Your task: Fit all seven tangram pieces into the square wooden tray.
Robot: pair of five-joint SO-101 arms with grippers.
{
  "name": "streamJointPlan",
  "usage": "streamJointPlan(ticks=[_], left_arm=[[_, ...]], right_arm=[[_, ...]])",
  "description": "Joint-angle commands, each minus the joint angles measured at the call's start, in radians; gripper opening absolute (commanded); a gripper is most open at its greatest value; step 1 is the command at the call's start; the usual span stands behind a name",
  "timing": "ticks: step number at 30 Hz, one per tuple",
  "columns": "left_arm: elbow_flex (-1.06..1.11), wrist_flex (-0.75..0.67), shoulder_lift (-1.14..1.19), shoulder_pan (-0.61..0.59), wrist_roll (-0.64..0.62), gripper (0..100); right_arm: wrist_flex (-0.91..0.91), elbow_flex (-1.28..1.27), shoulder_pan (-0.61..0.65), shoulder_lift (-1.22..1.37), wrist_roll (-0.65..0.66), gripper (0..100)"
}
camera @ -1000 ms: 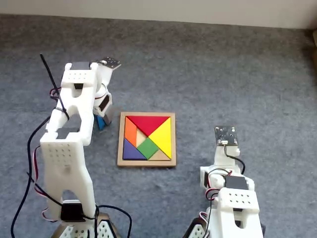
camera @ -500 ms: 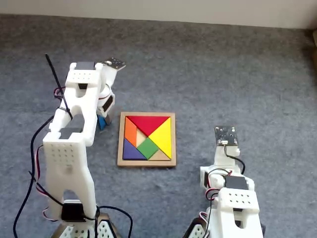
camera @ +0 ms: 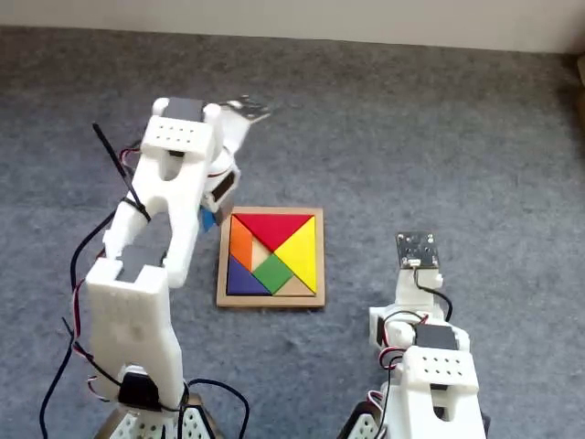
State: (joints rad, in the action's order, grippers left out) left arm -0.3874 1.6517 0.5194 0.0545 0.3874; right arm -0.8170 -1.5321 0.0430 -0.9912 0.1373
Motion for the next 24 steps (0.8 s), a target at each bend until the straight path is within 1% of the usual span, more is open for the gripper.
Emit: streamJointPlan(ticks=[1, 8, 14, 17, 20, 24], left_arm=[[-0.01, 0.048, -0.091, 0.097, 0.143, 4], [-0.01, 0.044, -0.088, 0.166, 0.416, 4], [-0.005, 0.044, -0.085, 0.2, 0.647, 4], [0.05, 0.044, -0.087, 0.236, 0.761, 6], [0.116, 0.041, -0.087, 0.262, 0.813, 12], [0.171, -0.072, -0.087, 0.254, 0.801, 22]], right_arm=[[0.033, -0.018, -0.004, -0.001, 0.011, 3.6], [0.033, -0.018, -0.004, -0.001, 0.011, 3.6], [0.033, -0.018, -0.004, -0.001, 0.011, 3.6], [0.033, -0.018, -0.004, -0.001, 0.011, 3.6], [0.033, -0.018, -0.004, -0.001, 0.011, 3.6], [0.033, -0.018, -0.004, -0.001, 0.011, 3.6]])
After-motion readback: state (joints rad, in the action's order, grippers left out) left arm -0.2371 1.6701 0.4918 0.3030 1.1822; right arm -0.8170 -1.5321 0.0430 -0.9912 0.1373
